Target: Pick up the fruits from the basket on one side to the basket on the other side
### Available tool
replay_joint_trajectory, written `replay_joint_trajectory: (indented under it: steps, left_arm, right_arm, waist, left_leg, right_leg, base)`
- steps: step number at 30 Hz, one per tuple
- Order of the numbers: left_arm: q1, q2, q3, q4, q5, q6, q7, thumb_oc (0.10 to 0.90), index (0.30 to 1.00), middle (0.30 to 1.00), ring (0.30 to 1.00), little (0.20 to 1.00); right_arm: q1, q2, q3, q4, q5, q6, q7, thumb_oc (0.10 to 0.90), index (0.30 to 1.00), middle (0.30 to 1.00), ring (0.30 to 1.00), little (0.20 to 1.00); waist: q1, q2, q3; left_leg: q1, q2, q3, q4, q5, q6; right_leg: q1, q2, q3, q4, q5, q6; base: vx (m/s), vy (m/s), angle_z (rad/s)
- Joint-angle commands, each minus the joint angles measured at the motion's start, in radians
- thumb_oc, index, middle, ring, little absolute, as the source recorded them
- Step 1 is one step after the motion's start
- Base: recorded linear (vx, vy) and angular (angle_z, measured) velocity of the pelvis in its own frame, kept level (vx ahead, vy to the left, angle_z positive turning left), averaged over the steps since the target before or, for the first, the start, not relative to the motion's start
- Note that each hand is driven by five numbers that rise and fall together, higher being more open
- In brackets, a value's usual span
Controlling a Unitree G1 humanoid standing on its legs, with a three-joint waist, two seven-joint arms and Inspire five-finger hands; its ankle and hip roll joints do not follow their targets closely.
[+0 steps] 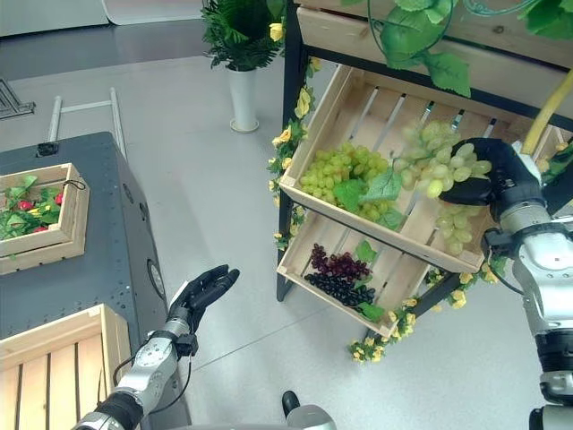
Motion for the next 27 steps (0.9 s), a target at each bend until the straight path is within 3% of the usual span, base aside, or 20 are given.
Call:
replay_joint_trajectory:
  steps: [1, 9, 10, 11, 19, 27]
  left_arm:
    - [-0.092, 0.029, -0.027, -0.019, -0.005, -0.064, -0.022, 0.8, 0.9, 0.9, 0.9, 0.9]
    - [-0.088, 0.03, -0.025, -0.014, -0.008, -0.064, -0.03, 0.8, 0.9, 0.9, 0.9, 0.9]
    - [-0.088, 0.03, -0.025, -0.014, -0.009, -0.064, -0.029, 0.8, 0.9, 0.9, 0.9, 0.9]
    - [-0.093, 0.032, -0.025, -0.014, -0.01, -0.063, -0.027, 0.8, 0.9, 0.9, 0.9, 0.9]
    - [-0.1, 0.036, -0.026, -0.024, -0.019, -0.058, -0.017, 0.8, 0.9, 0.9, 0.9, 0.9]
    - [-0.092, 0.025, -0.026, -0.017, -0.015, -0.037, -0.037, 0.8, 0.9, 0.9, 0.9, 0.9]
  right_arm:
    - [-0.256, -0.119, -0.004, 0.126, -0.059, -0.122, -0.022, 0.4, 0.3, 0.3, 0.3, 0.3]
    - [-0.297, -0.122, 0.087, 0.254, -0.13, -0.058, 0.01, 0.4, 0.3, 0.3, 0.3, 0.3]
    - [-0.297, -0.122, 0.088, 0.256, -0.128, -0.051, 0.013, 0.552, 0.528, 0.528, 0.528, 0.528]
    - [-0.303, -0.122, 0.097, 0.283, -0.121, -0.035, 0.013, 0.8, 0.9, 0.9, 0.9, 0.9]
    - [-0.301, -0.121, 0.091, 0.318, -0.13, -0.026, -0.016, 0.8, 0.9, 0.9, 0.9, 0.9]
    - [-0.234, -0.109, 0.036, 0.236, -0.143, -0.041, -0.042, 0.8, 0.9, 0.9, 0.9, 0.9]
  waist:
    - [0.058, -0.026, -0.081]
    - [0.072, -0.025, -0.074]
    - [0.072, -0.025, -0.074]
    - [0.074, -0.025, -0.071]
    - [0.068, -0.019, -0.064]
    - [0.049, -0.013, -0.062]
  left_leg:
    - [0.024, -0.052, -0.054, 0.01, -0.153, 0.017]
    - [0.022, -0.053, -0.061, 0.01, -0.149, 0.015]
    - [0.022, -0.053, -0.061, 0.01, -0.149, 0.015]
    - [0.024, -0.053, -0.059, 0.01, -0.149, 0.015]
    - [0.025, -0.054, -0.055, 0.01, -0.15, 0.015]
    - [0.023, -0.054, -0.041, 0.01, -0.15, 0.017]
  right_leg:
    - [0.035, 0.069, -0.019, 0.002, -0.057, -0.015]
    - [0.036, 0.065, -0.032, 0.002, -0.055, -0.016]
    - [0.036, 0.065, -0.032, 0.002, -0.055, -0.016]
    - [0.038, 0.064, -0.033, 0.002, -0.054, -0.016]
    - [0.038, 0.064, -0.028, 0.002, -0.053, -0.018]
    - [0.03, 0.068, -0.013, 0.005, -0.054, -0.017]
  base:
    - [-0.01, 0.002, 0.04]
    - [-0.02, 0.01, 0.05]
    - [-0.03, 0.007, 0.04]
    - [-0.02, 0.006, 0.03]
    - [-0.01, 0.004, 0.03]
    - [0.0, 0.0, 0.0]
